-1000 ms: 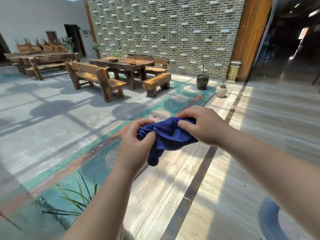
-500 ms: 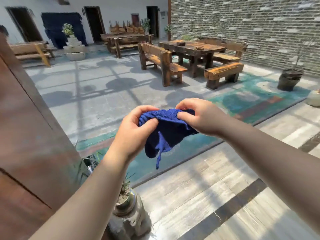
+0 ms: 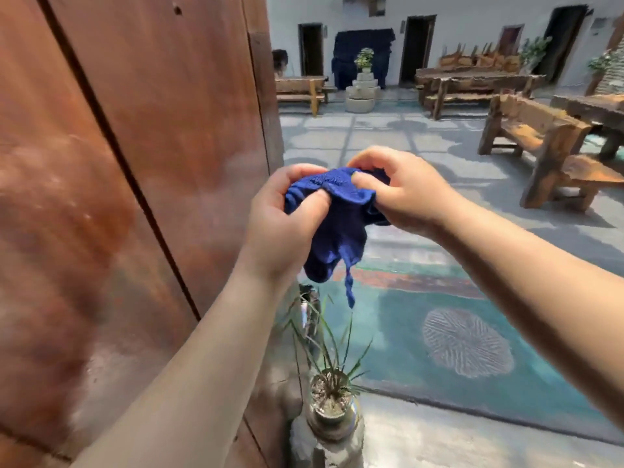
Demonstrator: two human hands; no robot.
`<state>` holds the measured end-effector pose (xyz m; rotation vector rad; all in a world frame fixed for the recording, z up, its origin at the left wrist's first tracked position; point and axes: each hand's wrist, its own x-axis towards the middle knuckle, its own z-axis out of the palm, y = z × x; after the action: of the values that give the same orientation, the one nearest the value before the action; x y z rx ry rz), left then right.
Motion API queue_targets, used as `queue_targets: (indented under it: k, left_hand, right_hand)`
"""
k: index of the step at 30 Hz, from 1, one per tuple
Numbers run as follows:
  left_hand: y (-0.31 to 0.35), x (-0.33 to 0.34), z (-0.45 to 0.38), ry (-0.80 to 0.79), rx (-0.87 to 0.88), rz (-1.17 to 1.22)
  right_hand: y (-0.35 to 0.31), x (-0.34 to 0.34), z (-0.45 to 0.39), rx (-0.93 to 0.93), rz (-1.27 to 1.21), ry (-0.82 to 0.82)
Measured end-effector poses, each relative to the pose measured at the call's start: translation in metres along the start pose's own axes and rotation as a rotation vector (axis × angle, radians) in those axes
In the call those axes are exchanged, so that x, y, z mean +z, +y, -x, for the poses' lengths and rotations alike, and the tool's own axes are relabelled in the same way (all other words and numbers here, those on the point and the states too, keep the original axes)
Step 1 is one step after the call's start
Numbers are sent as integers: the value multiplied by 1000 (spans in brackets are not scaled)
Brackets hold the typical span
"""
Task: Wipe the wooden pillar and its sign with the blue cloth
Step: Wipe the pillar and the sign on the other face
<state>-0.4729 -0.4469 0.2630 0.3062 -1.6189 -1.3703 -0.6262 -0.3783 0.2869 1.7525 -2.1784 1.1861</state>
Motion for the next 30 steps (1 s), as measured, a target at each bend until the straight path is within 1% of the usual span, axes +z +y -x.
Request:
queue_targets:
  k: [3, 6, 9, 13, 15, 17, 18, 19, 22, 24, 26, 30]
  left_hand:
    - [11, -21, -9, 118, 34, -154]
    - [31, -40, -18, 240, 43, -282]
    - [60, -55, -21, 310, 90, -412]
    - [108, -60, -20, 381, 168, -589]
    - [136, -58, -20, 408, 245, -677]
    - [167, -54, -21, 396, 353, -766]
    - [185, -53, -23, 384, 419, -851]
    - [201, -51, -25, 367, 475, -958]
    - [254, -49, -34, 362, 676, -1386]
    - [286, -51, -42, 399, 783, -1553]
    - [315, -56, -48, 425, 842, -1634]
    - [355, -67, -56, 388, 948, -1795]
  right_hand:
    - [-10, 23, -37, -149, -135, -44]
    - [-25, 36, -72, -310, -193, -92]
    - [-49, 35, -103, -480, -214, -113]
    - [-89, 20, -130, -642, -390, -109]
    - [-107, 10, -141, -721, -474, -54]
    - [-121, -2, -149, -773, -548, 57]
    - [-131, -10, -154, -795, -591, 118]
    - [-138, -17, -156, -807, -631, 165]
    - [-169, -43, -164, -862, -749, 263]
    - [-189, -60, -173, -914, -745, 308]
    - [-209, -77, -183, -987, -687, 374]
    - [-234, -107, -205, -1102, -643, 504]
